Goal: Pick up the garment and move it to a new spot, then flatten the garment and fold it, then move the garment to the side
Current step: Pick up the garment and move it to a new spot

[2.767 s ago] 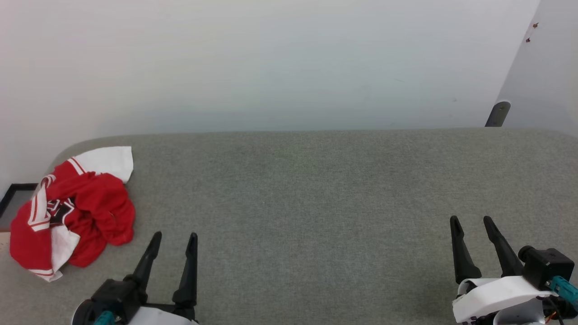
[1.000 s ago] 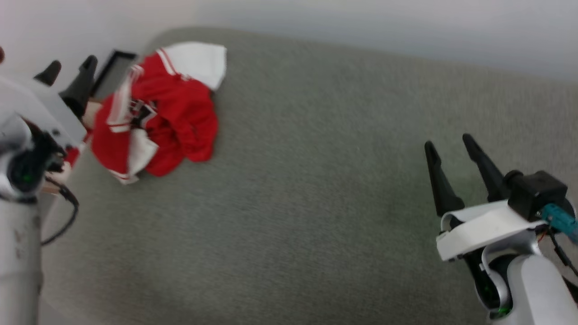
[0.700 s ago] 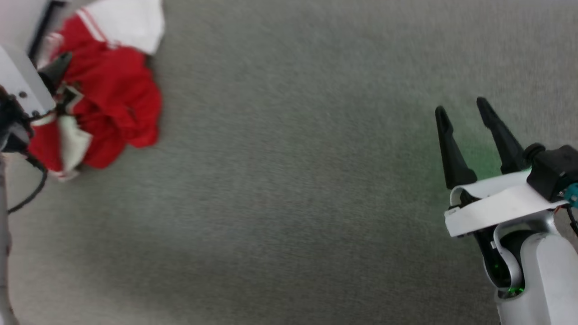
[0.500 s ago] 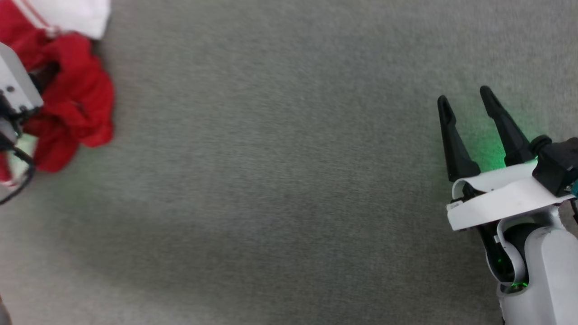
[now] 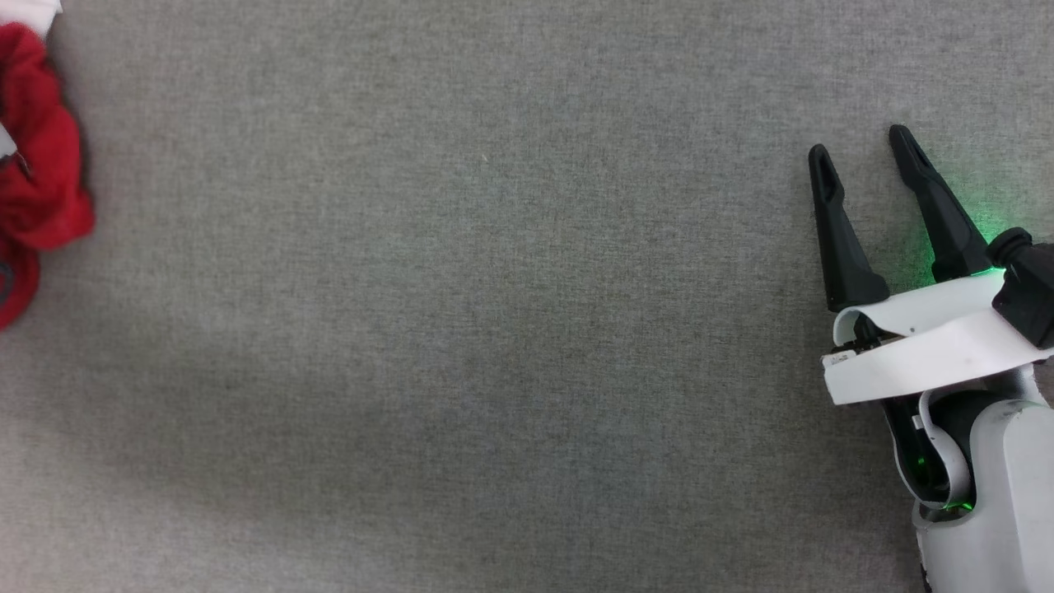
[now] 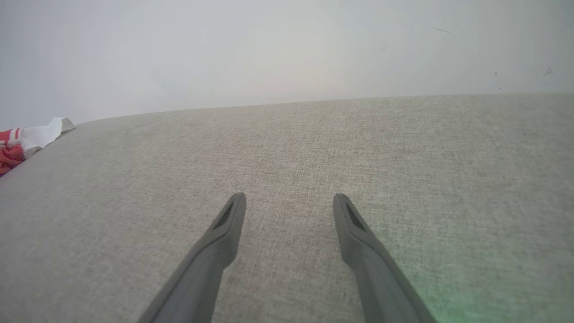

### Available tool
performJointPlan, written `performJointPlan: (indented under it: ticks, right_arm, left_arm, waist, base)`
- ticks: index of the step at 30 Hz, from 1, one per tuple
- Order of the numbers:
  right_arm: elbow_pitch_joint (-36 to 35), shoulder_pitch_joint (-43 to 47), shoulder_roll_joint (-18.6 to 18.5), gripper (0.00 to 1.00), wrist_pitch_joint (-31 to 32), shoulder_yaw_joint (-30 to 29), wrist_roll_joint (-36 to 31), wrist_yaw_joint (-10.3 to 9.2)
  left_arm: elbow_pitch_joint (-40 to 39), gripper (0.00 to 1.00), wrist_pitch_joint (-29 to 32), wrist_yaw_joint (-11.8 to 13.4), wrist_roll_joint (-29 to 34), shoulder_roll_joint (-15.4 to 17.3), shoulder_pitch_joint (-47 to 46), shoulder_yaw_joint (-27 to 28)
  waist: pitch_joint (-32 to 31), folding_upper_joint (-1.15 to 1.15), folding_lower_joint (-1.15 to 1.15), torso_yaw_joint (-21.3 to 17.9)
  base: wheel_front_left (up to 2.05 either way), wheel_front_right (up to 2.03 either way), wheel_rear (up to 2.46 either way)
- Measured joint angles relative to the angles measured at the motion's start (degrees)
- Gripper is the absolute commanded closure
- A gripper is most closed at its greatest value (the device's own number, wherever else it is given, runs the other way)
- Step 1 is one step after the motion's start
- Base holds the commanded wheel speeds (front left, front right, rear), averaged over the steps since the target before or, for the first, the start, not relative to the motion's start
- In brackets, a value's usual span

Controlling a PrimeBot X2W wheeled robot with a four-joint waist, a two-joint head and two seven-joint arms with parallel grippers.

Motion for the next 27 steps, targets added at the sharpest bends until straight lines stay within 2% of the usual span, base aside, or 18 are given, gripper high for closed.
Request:
performJointPlan:
  ticks: [5, 9, 15, 21, 27]
  right_arm:
    - [1.4, 0.3, 0.0, 0.0, -0.2, -0.6, 0.2, 0.0]
    - [3.8, 2.7, 0.0, 0.0, -0.7, -1.4, 0.7, -0.01]
    - [6.3, 5.2, 0.4, 0.0, -1.4, -2.4, 1.2, -0.02]
    - [8.7, 7.7, 1.4, 0.0, -2.9, -3.0, 1.7, -0.02]
    - [9.8, 9.8, 2.0, 0.0, -3.6, -3.7, 2.4, -0.02]
  left_arm:
    - [1.6, 1.0, -3.3, -0.9, 1.1, -0.4, -0.3, -1.1]
    - [1.4, 1.0, -6.2, -2.7, 2.3, -0.9, -0.4, -3.4]
    - [-2.0, 1.0, -9.5, -3.8, 4.9, 0.8, -2.6, -6.3]
    - [-8.6, 1.0, -10.9, -4.6, 7.1, 2.0, -5.0, -10.9]
    - [-16.1, 1.0, -8.6, -4.7, 7.4, 2.8, -5.6, -13.6]
  waist:
    - [-1.6, 0.0, 0.0, 0.4]
    - [-5.2, 0.0, 0.0, 1.6]
    - [-10.0, 0.0, 0.0, 3.0]
    - [-17.3, 0.0, 0.0, 4.7]
    - [-23.6, 0.0, 0.0, 5.7]
  base:
    - [0.0, 0.0, 0.0]
    - [0.0, 0.0, 0.0]
    - [0.0, 0.0, 0.0]
    - [0.0, 0.0, 0.0]
    - [0.0, 0.0, 0.0]
